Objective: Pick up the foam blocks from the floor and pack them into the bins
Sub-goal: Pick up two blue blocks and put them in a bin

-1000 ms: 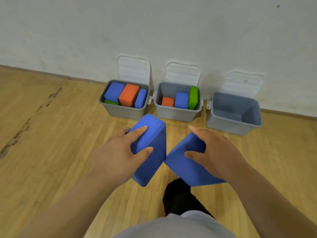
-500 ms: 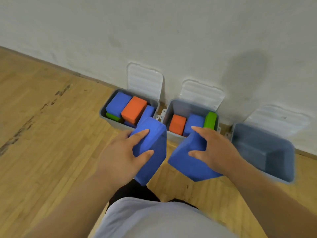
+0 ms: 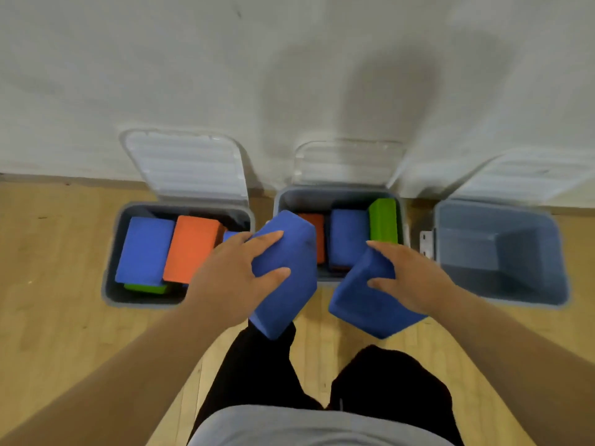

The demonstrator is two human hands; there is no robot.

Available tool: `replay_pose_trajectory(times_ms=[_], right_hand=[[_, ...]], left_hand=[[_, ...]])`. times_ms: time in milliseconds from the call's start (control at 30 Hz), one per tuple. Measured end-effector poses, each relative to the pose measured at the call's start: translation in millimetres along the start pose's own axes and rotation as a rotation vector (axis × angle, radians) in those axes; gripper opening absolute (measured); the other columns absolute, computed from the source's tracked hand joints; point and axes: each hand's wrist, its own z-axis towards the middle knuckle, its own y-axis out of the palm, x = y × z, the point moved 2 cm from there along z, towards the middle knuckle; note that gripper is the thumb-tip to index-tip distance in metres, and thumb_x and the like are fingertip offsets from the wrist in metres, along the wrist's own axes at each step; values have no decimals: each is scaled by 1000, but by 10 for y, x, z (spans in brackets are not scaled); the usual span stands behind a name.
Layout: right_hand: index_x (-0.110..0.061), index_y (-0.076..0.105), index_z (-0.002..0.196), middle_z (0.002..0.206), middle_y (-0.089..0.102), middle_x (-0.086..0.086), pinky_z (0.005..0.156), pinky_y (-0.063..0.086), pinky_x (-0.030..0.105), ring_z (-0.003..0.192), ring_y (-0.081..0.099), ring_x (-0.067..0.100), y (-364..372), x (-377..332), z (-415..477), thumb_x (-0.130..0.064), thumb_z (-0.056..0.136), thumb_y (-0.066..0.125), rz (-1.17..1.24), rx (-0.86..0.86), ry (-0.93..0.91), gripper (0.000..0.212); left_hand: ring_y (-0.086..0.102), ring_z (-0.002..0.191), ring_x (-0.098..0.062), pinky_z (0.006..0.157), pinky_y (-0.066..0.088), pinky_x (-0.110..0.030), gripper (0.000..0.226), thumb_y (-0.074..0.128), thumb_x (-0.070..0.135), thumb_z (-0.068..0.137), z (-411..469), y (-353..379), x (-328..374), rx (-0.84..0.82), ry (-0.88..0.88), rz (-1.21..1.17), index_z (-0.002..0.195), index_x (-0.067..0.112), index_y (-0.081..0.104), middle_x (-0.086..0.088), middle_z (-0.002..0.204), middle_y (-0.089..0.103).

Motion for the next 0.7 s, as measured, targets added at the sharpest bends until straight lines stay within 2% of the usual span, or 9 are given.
replay_pose_trajectory(times_ms=[100, 267, 333, 400, 500, 567, 600, 700], right_hand=[[-34, 28, 160, 162, 36, -6, 112, 36, 36, 145, 39, 21, -31, 184, 929, -46, 93, 71, -34, -96, 1, 81], [-33, 28, 160, 163, 37, -3, 112, 36, 35, 145, 39, 24, 232, 608, 2761, -44, 92, 73, -166, -239, -75, 83], [-36, 28, 160, 163, 37, -2, 116, 37, 39, 145, 40, 25, 446, 794, 3448, -48, 91, 72, -229, -325, -118, 83], [-39, 21, 161, 167, 28, -2, 120, 30, 42, 150, 31, 27, 638, 974, 3974, -53, 92, 68, -310, -367, -149, 85], [-37, 5, 163, 172, 1, 2, 126, 12, 51, 157, 5, 33, 775, 1087, 4269, -64, 87, 68, -455, -205, -172, 102], [-35, 4, 163, 172, 2, 6, 126, 12, 50, 157, 5, 31, 844, 1018, 4083, -60, 83, 74, -335, -116, -183, 109], [-36, 6, 163, 171, 8, 4, 126, 19, 48, 156, 13, 26, 908, 980, 3936, -55, 83, 78, -182, -126, -188, 110], [-49, 5, 160, 164, 30, -11, 115, 40, 38, 142, 40, 10, 1241, 887, 3417, -44, 79, 85, 359, -325, -101, 114]], left_hand=[[50, 124, -9, 102, 46, -35, 66, 61, 66, 85, 884, 147, -244, -126, -2, -37, 147, 57, 40, 20, 139, 48], [48, 116, 1, 88, 38, -15, 59, 71, 56, 85, 2173, 765, -736, -205, -48, -146, 139, 61, 48, 35, 123, 47], [51, 116, 0, 88, 40, -15, 58, 72, 55, 83, 2529, 1081, -974, -212, -91, -194, 136, 61, 50, 33, 125, 49], [53, 117, 0, 87, 41, -13, 56, 74, 54, 82, 2780, 1372, -1158, -208, -129, -239, 132, 64, 52, 32, 130, 50], [59, 111, -3, 84, 46, -14, 49, 75, 53, 82, 3002, 1711, -1302, -243, -167, -281, 121, 71, 52, 38, 119, 52], [60, 107, -7, 87, 50, -20, 48, 75, 53, 82, 3075, 1832, -1330, -284, -175, -287, 118, 73, 51, 36, 115, 52], [59, 108, -6, 89, 49, -22, 49, 75, 53, 81, 3095, 1857, -1343, -295, -180, -287, 119, 73, 51, 34, 118, 53], [60, 109, 2, 94, 46, -22, 48, 77, 49, 82, 3150, 1869, -1359, -338, -203, -328, 118, 72, 55, 38, 120, 56]])
